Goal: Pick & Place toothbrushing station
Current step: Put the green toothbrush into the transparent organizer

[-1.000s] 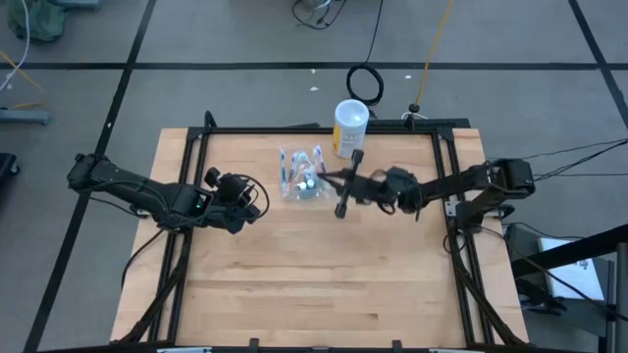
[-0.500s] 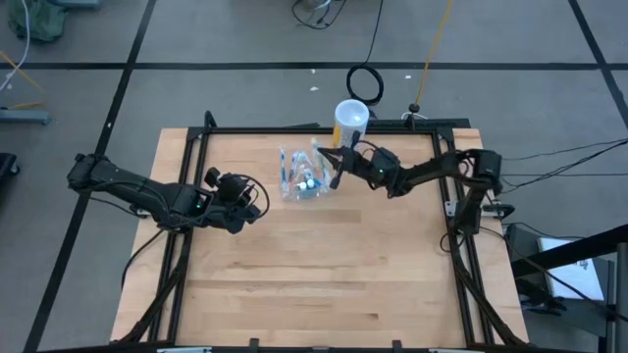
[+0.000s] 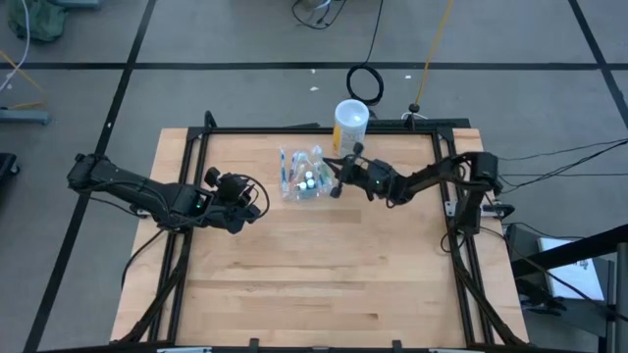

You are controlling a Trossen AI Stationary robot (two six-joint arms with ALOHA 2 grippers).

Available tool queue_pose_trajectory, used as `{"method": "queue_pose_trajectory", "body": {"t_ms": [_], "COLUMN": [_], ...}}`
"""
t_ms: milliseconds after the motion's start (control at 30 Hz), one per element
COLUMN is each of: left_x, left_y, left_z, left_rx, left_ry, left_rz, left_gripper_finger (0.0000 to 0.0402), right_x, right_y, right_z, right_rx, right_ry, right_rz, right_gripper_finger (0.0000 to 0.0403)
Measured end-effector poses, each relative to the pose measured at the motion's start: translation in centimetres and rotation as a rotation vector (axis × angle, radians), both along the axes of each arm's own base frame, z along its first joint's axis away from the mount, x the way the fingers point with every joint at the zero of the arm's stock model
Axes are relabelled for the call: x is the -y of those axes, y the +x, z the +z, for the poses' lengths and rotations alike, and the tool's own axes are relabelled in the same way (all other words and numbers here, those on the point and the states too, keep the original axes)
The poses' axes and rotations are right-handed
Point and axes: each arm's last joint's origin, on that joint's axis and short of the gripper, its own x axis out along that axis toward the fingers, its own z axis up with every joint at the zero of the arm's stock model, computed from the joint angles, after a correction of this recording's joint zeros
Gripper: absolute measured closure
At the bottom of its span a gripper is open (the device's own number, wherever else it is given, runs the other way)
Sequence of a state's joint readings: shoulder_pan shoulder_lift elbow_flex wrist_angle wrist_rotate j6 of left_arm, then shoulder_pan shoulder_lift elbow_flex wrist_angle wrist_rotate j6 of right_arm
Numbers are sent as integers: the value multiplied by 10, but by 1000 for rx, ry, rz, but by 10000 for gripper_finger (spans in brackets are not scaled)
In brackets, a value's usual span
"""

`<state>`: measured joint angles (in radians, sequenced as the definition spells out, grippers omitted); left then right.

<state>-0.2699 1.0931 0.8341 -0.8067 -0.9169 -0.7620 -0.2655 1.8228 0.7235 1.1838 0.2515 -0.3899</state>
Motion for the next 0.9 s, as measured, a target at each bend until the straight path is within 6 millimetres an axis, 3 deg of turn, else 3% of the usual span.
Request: {"method": "queue_pose_trajectory", "body": {"t_ms": [267, 400, 567, 900], "left_x": [0, -4, -15, -45], "left_y": [5, 22, 48, 83], "left_z": [3, 12, 17, -6], "left_rx": [63, 202, 229, 137], "left_ry": [-9, -17, 91, 83], "left_rz": [13, 10, -38, -132], "left_gripper_finger": [300, 300, 300, 300], "right_x": [-13, -14, -19, -20], "right_y": [-24, -27, -26, -26], "right_z": [-1, -4, -9, -8], "right_rx": [-63, -58, -117, -123], "right_ry": [142, 189, 211, 153], "right_rz": [-43, -30, 97, 118], "right_gripper_finger": [403, 403, 403, 388]}}
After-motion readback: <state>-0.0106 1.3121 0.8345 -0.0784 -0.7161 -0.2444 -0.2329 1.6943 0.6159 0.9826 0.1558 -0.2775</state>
